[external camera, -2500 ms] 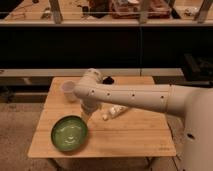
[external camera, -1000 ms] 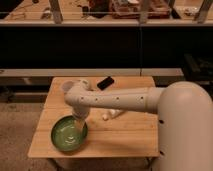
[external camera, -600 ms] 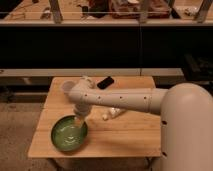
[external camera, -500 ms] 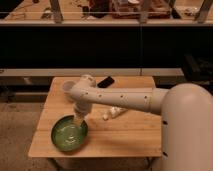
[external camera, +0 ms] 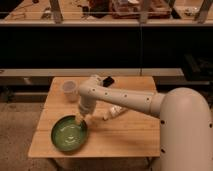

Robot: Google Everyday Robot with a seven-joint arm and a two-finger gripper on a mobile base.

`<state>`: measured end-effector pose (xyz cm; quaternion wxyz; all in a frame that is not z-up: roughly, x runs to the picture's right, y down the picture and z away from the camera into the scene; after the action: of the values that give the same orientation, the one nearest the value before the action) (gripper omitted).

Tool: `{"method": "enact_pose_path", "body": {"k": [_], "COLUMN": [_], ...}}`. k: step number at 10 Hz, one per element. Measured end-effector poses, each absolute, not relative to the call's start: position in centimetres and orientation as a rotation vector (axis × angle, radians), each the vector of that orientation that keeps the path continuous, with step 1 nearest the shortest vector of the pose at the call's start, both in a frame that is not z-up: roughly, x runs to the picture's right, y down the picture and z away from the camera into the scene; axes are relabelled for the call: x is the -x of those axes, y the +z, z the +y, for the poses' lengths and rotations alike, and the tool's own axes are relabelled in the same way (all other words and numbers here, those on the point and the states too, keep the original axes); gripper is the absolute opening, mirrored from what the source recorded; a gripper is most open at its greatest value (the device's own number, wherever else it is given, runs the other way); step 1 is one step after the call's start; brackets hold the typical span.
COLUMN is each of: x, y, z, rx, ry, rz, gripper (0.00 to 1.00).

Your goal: Pick up the ceramic bowl

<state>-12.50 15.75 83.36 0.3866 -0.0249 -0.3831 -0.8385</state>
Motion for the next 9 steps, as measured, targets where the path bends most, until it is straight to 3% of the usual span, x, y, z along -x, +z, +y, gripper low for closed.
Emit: {"method": "enact_pose_path", "body": {"k": [9], "x": [13.9], "y": [84.4], "z": [16.7], "rx": [-0.002], "ry": [-1.908], "rz": [-1.186], "gripper": [0.64]}}
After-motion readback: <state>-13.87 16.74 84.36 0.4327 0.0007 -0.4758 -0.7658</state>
